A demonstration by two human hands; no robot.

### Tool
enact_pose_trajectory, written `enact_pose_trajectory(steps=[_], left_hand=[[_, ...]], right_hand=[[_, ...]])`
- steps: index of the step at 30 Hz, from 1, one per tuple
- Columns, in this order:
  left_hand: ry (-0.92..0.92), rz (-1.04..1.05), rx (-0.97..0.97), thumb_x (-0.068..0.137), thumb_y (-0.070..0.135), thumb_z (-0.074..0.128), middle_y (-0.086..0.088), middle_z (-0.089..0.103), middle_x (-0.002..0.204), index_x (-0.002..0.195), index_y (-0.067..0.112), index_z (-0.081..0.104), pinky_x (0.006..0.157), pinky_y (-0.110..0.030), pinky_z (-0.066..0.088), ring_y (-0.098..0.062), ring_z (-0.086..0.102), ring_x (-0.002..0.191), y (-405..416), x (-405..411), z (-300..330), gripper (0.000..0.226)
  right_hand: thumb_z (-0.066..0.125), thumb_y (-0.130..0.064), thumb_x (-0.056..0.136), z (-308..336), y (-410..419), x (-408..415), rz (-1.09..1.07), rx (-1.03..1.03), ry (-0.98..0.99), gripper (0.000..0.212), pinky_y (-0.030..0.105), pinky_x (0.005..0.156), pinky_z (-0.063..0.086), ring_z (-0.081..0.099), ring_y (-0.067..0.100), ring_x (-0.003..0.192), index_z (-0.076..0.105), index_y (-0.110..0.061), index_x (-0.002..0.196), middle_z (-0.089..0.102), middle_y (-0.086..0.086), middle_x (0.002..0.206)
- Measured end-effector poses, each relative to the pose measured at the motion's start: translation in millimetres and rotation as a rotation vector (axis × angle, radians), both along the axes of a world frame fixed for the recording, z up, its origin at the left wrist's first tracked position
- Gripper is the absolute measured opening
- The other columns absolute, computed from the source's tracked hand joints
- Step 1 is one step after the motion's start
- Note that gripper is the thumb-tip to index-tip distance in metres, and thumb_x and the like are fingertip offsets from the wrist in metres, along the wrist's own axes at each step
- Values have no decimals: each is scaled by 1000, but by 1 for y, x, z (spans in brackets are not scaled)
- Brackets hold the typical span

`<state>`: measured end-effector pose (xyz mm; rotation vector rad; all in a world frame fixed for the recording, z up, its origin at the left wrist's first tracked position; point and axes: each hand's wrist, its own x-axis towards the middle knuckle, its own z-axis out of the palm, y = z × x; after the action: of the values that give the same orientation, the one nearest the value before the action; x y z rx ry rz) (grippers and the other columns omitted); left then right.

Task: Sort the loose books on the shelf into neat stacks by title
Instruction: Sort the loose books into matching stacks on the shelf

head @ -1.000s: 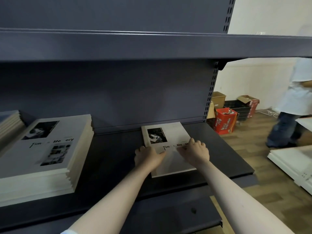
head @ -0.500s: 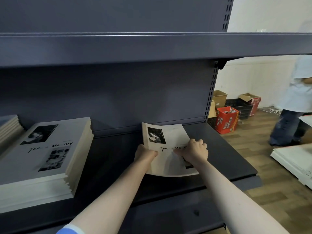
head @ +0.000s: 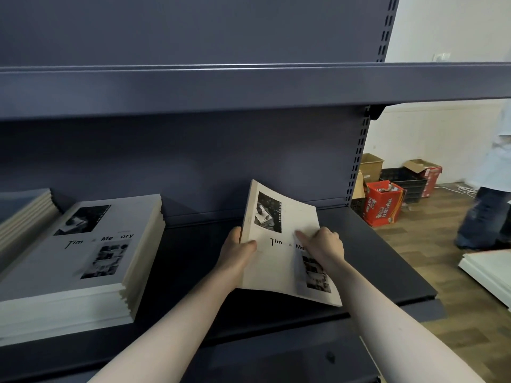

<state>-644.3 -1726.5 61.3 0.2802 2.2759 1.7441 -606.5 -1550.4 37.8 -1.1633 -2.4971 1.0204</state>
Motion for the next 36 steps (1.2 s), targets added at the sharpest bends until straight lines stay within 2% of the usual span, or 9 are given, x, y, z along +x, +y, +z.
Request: enact_pose_trajectory(steps=[3, 6, 10, 15, 19, 23, 29, 32, 36], left_hand=[[-7, 23, 44, 86, 3, 48, -1, 63, 93, 99, 17, 55, 64, -24, 47, -15, 60, 79, -5, 3, 5, 20], [-24, 71, 76, 86, 3, 49, -7, 64, 101, 97, 19, 54, 77, -31, 49, -23, 62, 88, -13, 5, 14, 20], [-49, 125, 125, 88, 0, 49, -7, 61, 97, 102, 16, 51, 66, -26, 48, -22, 60, 82, -32, 5, 30, 22], [28, 166, 72, 90, 4, 53, -7, 61, 105, 119, 9, 52, 77, -29, 45, -24, 58, 95, -75, -3, 47, 30], [73, 178, 63, 91, 5, 54, -3, 60, 97, 115, 11, 51, 65, -23, 42, -15, 56, 83, -120, -13, 61, 25], [90, 216, 57, 89, 5, 56, -10, 62, 103, 114, 6, 54, 74, -27, 43, -24, 57, 95, -173, -26, 66, 25], [83, 210, 55, 89, 3, 55, 2, 59, 89, 114, 8, 56, 75, -26, 41, -17, 56, 88, -254, -48, 64, 26], [81, 193, 66, 90, 2, 54, 6, 56, 84, 112, 15, 53, 65, -21, 38, -9, 52, 77, -289, -56, 63, 26], [59, 185, 1, 85, 4, 57, -6, 65, 105, 118, 7, 58, 92, -36, 49, -24, 61, 98, -326, -70, 61, 33]], right_hand=[[51, -55, 88, 1, -2, -4, 22, -83, 63, 69, 34, 81, 41, 52, 31, 115, 42, -3, 132, 54, 13, 127], [51, -48, 90, 10, -7, -9, 66, -124, 107, 60, 33, 77, 38, 53, 29, 104, 42, -6, 132, 57, 9, 114], [54, -37, 86, 30, -23, -19, 132, -129, 155, 36, 28, 60, 38, 50, 19, 73, 55, -8, 106, 53, -1, 77], [56, -33, 76, 57, -64, -37, 191, -141, 197, 25, 25, 54, 38, 54, 23, 66, 58, -8, 81, 57, 4, 72], [57, -31, 81, 74, -107, -48, 238, -164, 265, 31, 31, 70, 45, 57, 25, 86, 54, -12, 106, 61, 4, 93], [57, -38, 85, 83, -157, -61, 286, -147, 308, 47, 35, 81, 47, 56, 27, 97, 50, -11, 123, 59, 6, 104], [59, -43, 85, 83, -235, -79, 305, -103, 304, 60, 32, 76, 46, 53, 23, 91, 45, -9, 132, 57, 7, 112], [59, -44, 85, 83, -268, -91, 301, -55, 275, 61, 32, 76, 47, 53, 24, 92, 45, -8, 132, 59, 8, 113], [57, -47, 86, 80, -304, -100, 252, 28, 220, 57, 31, 74, 45, 57, 27, 95, 48, -8, 128, 58, 5, 101]])
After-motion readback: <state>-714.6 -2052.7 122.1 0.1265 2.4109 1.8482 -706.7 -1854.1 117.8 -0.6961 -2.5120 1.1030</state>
